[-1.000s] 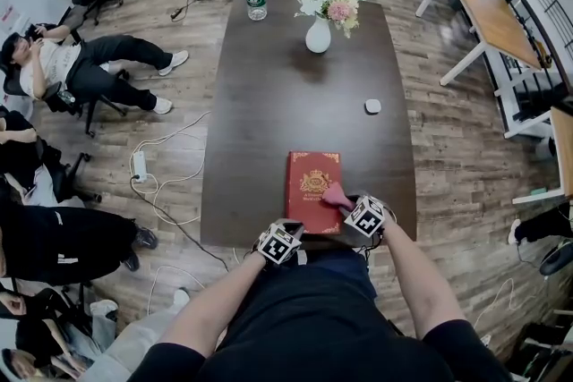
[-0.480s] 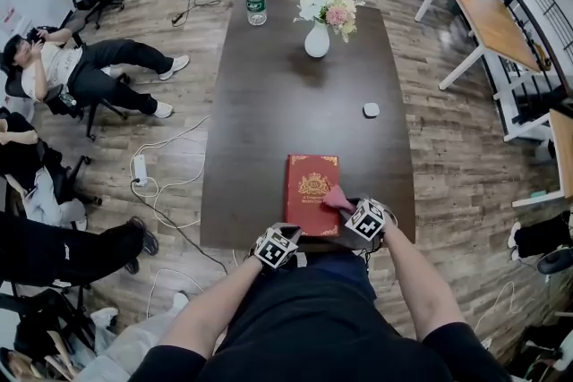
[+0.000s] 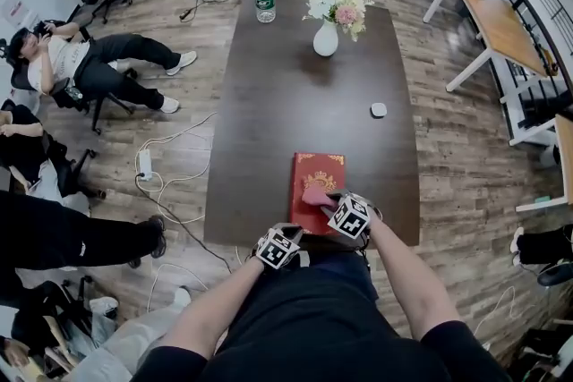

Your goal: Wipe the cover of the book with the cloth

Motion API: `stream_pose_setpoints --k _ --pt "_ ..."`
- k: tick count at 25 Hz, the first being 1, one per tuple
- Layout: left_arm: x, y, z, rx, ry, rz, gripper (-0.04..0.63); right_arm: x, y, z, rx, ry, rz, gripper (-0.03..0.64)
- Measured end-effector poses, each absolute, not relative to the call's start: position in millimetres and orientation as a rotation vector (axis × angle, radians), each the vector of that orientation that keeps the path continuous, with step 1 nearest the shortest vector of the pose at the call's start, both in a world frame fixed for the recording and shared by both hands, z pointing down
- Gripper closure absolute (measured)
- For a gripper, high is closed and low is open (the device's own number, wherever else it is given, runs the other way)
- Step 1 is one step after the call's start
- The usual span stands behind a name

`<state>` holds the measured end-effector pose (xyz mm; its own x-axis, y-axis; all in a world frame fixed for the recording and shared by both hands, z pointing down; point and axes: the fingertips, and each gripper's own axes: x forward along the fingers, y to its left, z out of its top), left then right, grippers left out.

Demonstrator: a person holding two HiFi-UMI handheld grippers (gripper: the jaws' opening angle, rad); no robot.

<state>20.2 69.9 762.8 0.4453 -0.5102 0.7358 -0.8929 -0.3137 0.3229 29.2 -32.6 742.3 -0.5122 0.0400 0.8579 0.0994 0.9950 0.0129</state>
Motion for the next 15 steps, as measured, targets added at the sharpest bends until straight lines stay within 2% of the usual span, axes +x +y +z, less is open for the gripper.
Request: stream_pose_setpoints --k 15 --pt "22.8 71.1 763.8 1.939 -1.169 0.646 0.600 -40.0 20.5 754.7 -0.298 -2.097 -0.146 0.495"
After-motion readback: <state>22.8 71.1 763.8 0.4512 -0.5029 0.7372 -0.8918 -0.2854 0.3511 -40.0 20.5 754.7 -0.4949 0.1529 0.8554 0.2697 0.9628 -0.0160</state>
